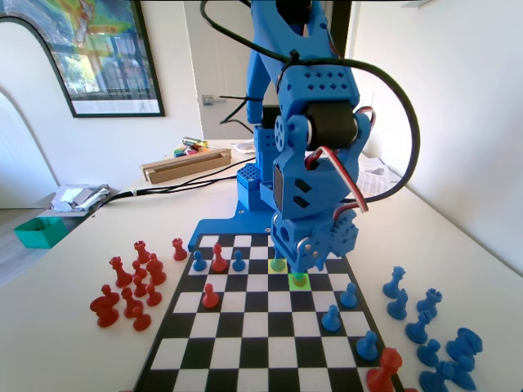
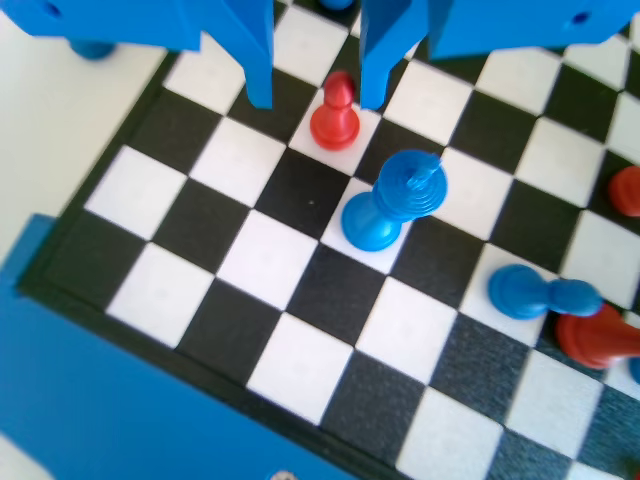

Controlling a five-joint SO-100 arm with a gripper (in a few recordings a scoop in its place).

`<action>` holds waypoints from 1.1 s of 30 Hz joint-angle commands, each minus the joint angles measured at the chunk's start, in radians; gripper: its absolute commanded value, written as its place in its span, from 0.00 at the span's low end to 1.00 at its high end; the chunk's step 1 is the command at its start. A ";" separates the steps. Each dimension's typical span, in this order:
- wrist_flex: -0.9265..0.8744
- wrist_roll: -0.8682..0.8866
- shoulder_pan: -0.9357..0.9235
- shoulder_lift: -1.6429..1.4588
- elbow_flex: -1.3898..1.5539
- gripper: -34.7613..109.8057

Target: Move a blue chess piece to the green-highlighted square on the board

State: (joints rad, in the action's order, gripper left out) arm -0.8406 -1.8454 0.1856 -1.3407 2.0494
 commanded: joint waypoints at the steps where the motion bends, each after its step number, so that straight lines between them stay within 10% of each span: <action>1: 0.005 -0.017 -0.002 -0.029 0.011 0.34; 33: 0.064 -0.026 -0.005 -0.020 0.041 0.25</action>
State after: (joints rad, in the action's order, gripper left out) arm -0.7701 -1.8607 0.1749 -1.3284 2.1000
